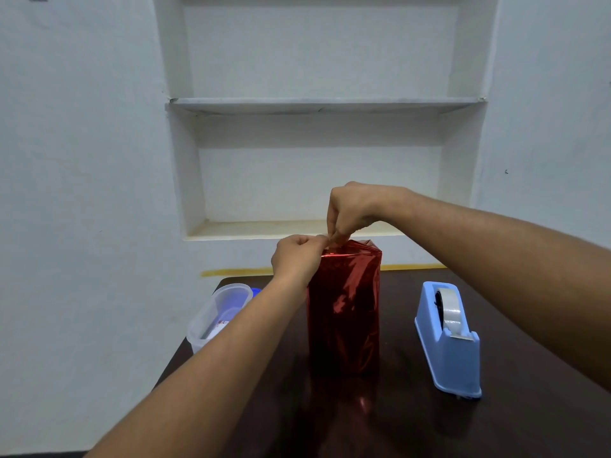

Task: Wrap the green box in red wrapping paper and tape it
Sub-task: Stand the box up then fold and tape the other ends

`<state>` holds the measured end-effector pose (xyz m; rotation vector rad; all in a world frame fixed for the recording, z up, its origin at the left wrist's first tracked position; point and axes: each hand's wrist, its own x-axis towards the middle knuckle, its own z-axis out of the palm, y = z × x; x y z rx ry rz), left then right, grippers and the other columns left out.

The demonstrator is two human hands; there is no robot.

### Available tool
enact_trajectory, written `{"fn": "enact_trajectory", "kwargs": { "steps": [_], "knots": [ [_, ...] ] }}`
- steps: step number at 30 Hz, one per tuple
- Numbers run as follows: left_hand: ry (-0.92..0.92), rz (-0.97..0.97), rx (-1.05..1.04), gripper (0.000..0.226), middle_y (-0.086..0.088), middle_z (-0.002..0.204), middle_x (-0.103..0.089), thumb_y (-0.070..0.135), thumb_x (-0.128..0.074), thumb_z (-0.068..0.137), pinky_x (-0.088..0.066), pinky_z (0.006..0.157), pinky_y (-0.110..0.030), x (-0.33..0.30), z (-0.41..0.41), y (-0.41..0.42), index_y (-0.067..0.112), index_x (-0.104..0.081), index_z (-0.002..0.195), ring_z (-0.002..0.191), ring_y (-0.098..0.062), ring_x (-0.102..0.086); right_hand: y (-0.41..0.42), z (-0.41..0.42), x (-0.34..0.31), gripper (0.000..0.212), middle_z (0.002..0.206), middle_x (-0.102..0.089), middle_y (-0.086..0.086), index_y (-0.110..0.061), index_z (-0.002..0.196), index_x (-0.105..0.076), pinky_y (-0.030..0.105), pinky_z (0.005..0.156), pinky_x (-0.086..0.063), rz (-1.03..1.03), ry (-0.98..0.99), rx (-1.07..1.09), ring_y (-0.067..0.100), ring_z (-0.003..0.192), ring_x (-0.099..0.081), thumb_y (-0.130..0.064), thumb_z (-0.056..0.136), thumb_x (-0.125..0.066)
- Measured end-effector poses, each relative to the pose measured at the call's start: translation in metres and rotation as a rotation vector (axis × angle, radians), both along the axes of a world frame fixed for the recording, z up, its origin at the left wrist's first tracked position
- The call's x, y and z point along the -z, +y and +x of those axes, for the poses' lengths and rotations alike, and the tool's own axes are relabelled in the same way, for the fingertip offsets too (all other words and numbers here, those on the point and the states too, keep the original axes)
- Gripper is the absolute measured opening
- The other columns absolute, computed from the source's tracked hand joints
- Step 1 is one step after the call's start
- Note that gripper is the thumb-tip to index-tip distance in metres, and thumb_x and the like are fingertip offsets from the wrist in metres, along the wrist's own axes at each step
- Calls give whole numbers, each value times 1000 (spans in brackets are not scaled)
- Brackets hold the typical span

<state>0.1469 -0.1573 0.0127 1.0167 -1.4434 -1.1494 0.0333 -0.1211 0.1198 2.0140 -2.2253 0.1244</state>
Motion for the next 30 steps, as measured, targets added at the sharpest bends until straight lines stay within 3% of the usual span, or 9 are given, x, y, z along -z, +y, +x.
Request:
{"fn": "enact_trajectory", "kwargs": {
  "steps": [4, 8, 12, 16, 19, 21, 24, 27, 30],
  "knots": [
    [-164, -103, -79, 26, -6, 67, -50, 17, -57, 89, -34, 59, -32, -3, 1, 2, 10, -56, 65, 67, -25, -41, -1, -1, 0, 43, 100, -71, -7, -19, 112, -77, 37, 93, -58, 16, 54, 25, 18, 99, -64, -40, 76, -88],
    [-205, -147, -87, 25, -7, 70, -47, 19, -51, 93, -31, 59, -35, -5, 2, 5, 11, -52, 69, 69, -27, -37, -4, -5, 0, 67, 125, -68, 6, -13, 130, -67, 44, 99, -55, 39, 82, 59, 27, 113, -63, -47, 76, -87],
    [-164, -76, -52, 40, 0, 75, -61, 45, -65, 90, -41, 66, -36, -7, 3, 4, 6, -69, 83, 72, -17, -54, -5, -5, 1, 92, 138, -56, 4, -19, 155, -41, 43, 101, -53, 35, 75, 62, 28, 124, -57, -42, 77, -86],
    [-194, -76, -92, 22, -7, 88, -75, 25, -71, 84, -55, 80, -37, -6, 2, -2, 3, -76, 88, 88, -24, -68, -6, -6, 2, 103, 143, -53, 1, -28, 161, -30, 41, 102, -51, 40, 67, 52, 25, 129, -53, -46, 76, -86],
    [-192, -87, -115, 19, -9, 84, -74, 17, -63, 84, -49, 68, -31, -5, 0, -2, 2, -75, 85, 78, -25, -61, -6, -9, 5, 106, 148, -50, 2, -35, 162, -21, 43, 105, -49, 29, 2, 92, 27, 134, -49, -41, 79, -86],
    [-190, -100, -128, 19, -9, 82, -74, 17, -62, 83, -46, 65, -29, -4, 0, -2, 3, -75, 81, 74, -23, -59, -5, -13, 11, 111, 150, -48, 6, -39, 163, -11, 45, 98, -53, 6, -74, 155, 31, 128, -52, -36, 81, -85],
    [-188, -112, -133, 18, -7, 86, -76, 17, -63, 84, -49, 66, -26, -2, 0, -2, 7, -77, 80, 77, -20, -63, 3, -22, 25, 96, 138, -58, 9, -42, 161, -16, 45, 77, -59, -5, -504, 229, 27, 105, -63, -16, 90, -76],
    [-194, -132, -145, 17, -6, 87, -76, 17, -63, 85, -51, 69, -27, -1, 0, -1, 8, -77, 81, 84, -22, -66, 6, -32, 48, 61, 114, -71, 8, -32, 141, -53, 44, 66, -59, -106, -951, 217, 23, 79, -65, 0, 90, -62],
    [-189, -138, -155, 18, -6, 88, -75, 17, -62, 86, -55, 79, -34, -1, -2, 0, 8, -77, 83, 93, -26, -69, 3, -34, 70, 36, 118, -73, 6, -23, 105, -73, 31, 69, -53, -357, -1124, 186, 20, 90, -69, 1, 86, -57]
  ]
}}
